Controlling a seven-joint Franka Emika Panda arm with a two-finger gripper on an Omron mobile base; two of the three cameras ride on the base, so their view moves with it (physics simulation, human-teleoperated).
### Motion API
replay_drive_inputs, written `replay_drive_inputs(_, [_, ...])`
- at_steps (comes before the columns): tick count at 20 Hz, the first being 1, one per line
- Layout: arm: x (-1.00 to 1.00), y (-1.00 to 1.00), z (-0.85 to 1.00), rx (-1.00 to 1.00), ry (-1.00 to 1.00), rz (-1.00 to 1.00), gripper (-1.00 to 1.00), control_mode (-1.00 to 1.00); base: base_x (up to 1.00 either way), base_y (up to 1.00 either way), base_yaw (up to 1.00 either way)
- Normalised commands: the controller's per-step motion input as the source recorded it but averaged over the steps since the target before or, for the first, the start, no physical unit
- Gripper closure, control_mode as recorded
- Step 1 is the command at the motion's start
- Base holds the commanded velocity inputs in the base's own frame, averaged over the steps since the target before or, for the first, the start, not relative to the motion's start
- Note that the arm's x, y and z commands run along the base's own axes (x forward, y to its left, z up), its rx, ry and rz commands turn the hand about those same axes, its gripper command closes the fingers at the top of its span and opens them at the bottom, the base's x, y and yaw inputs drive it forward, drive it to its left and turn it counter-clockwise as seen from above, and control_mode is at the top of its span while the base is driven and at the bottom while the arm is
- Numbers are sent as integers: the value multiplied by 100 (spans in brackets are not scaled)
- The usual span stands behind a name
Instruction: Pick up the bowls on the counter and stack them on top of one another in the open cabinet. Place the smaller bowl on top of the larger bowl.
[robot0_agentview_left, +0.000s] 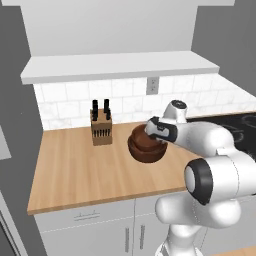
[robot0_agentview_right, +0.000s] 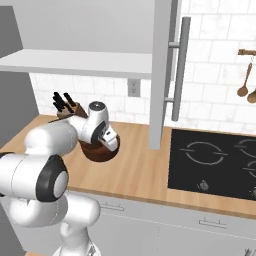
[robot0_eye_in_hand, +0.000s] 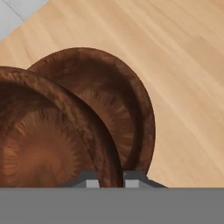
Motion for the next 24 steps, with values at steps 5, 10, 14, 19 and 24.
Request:
replay_drive_inputs(5, [20, 0, -3, 0, 0, 0, -100, -100, 0, 0, 0])
replay_drive_inputs(10, [2, -18, 45, 0, 14, 0, -100, -100, 0, 0, 0])
replay_drive_inputs(14, [-3, -53, 47, 1, 31, 0, -100, -100, 0, 0, 0])
replay_drive_inputs(19, [0, -4, -23, -4, 24, 0, -100, -100, 0, 0, 0])
replay_drive_inputs(24, [-1, 0, -67, -6, 7, 1, -100, -100, 0, 0, 0])
